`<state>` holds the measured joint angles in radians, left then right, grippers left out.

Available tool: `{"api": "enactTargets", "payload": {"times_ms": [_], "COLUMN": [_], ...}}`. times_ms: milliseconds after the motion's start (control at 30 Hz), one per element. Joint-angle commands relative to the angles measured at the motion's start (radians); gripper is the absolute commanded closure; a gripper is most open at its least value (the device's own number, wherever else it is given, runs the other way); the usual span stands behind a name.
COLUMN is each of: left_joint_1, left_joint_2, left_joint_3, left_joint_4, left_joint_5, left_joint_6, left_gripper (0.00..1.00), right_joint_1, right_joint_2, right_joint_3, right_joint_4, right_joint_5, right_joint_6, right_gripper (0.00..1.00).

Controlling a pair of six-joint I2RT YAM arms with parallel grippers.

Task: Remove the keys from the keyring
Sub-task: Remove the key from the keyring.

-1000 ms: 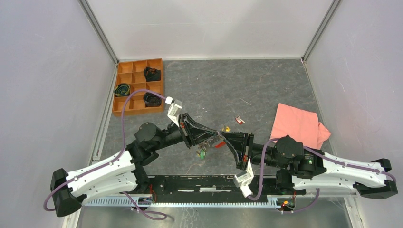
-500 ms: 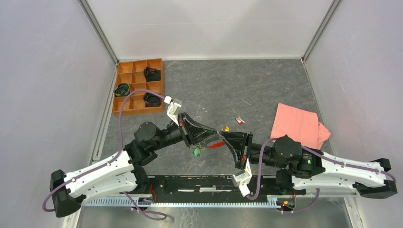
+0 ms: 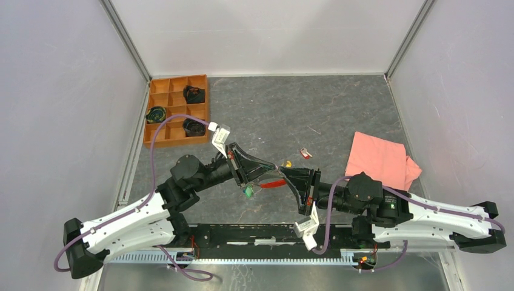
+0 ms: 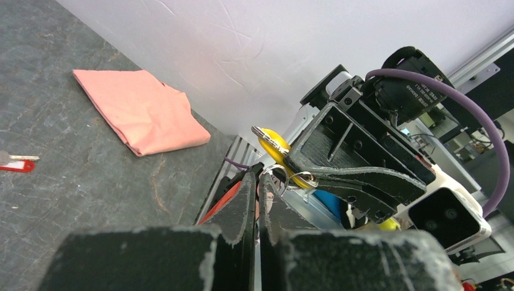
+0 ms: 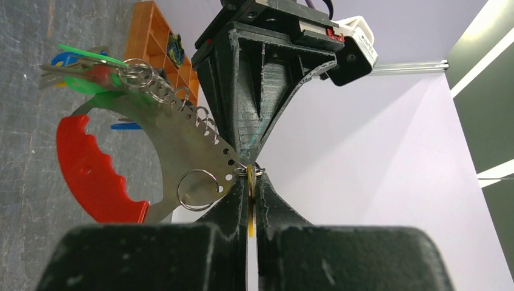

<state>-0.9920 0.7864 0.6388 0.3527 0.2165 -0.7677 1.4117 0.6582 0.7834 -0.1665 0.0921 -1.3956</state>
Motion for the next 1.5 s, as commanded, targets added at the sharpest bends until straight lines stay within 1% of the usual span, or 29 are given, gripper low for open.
{"api": "enactTargets", "payload": {"times_ms": [0, 267, 333, 467, 967, 1467], "left_joint_1": [0.055, 0.123, 0.134, 0.138, 0.138, 0.138], "left_joint_2": [-0.026, -0.029, -0.031, -0.033, -0.028, -0.027], "left_joint_3": [0.033, -0.041, -0.069, -0.087, -0.087, -0.031], "left_joint_4": [0.107, 0.220, 0.269, 0.292, 0.211, 0.065], "left_joint_5": [-0.115, -0.041, -0.029, -0.016, 0.057, 0.130], "left_joint_6": [-0.092, -0.206, -0.221, -0.208, -0.058, 0.087], "left_gripper": [0.98, 0.98, 0.98, 0.98, 0.98, 0.98], "right_joint_1": [0.015, 0.016, 0.016, 0.016, 0.016, 0.016], "right_joint_2": [-0.005, -0.006, -0.011, -0.012, -0.020, 0.003], "right_joint_3": [-0.009, -0.016, -0.016, -0.016, -0.010, 0.009], "right_joint_4": [0.019, 0.045, 0.052, 0.055, 0.078, 0.087], "right_joint_5": [-0.071, -0.042, -0.034, -0.019, 0.032, 0.067], "right_joint_6": [-0.004, -0.014, -0.015, -0.017, -0.012, -0.028], "right_gripper": [1.00, 1.00, 1.00, 0.99, 1.00, 1.00]}}
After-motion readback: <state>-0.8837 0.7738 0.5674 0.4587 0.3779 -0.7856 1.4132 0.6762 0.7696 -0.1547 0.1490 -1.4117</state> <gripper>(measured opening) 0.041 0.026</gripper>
